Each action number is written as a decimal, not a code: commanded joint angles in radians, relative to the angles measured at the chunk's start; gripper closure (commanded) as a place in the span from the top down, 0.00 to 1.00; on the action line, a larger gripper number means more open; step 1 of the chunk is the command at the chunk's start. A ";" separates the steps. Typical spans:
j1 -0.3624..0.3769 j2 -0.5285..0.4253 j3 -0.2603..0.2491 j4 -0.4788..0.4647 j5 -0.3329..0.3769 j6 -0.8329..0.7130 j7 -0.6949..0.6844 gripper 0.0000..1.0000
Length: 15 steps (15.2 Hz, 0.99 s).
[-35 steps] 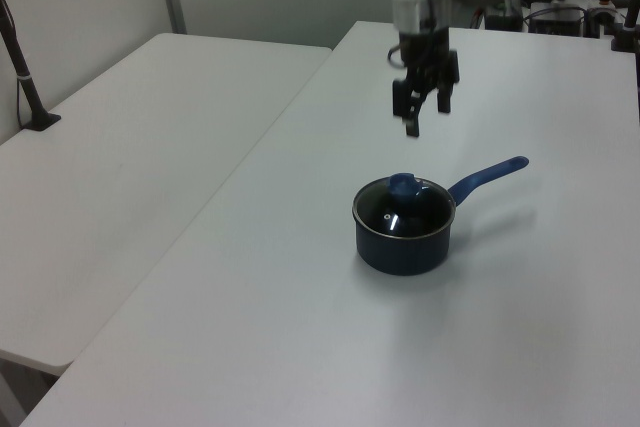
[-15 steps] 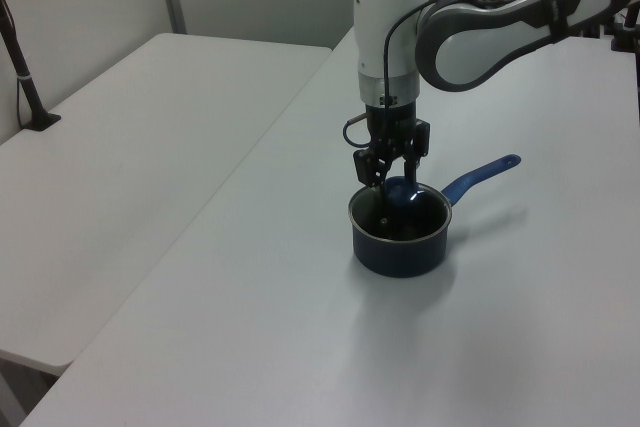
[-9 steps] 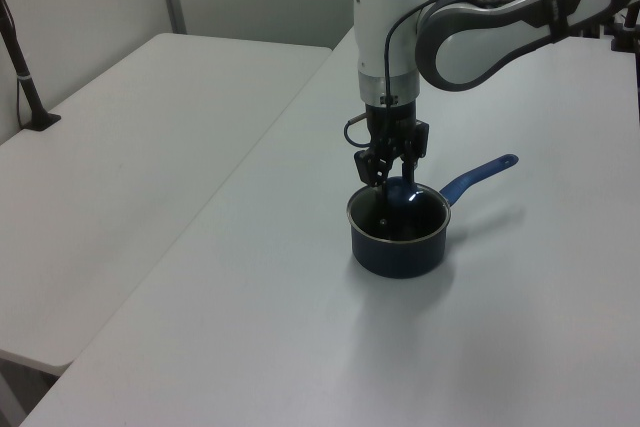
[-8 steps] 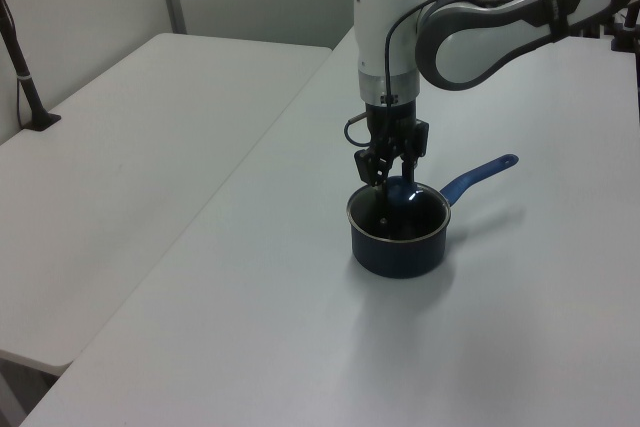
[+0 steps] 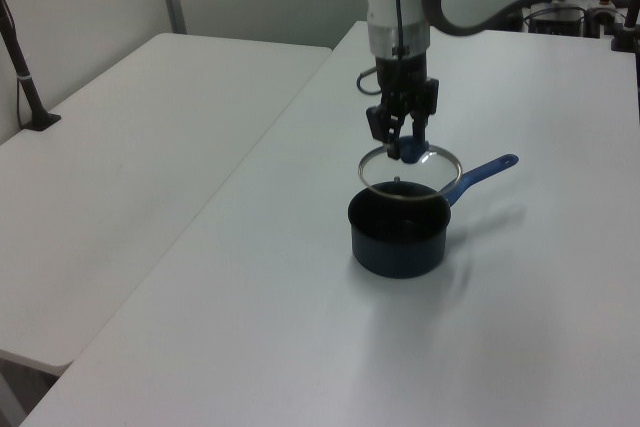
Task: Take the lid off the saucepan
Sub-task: 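Carry the glass lid away from the saucepan and lower it to the table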
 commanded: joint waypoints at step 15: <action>-0.344 0.132 -0.002 -0.020 -0.027 0.177 -0.267 0.46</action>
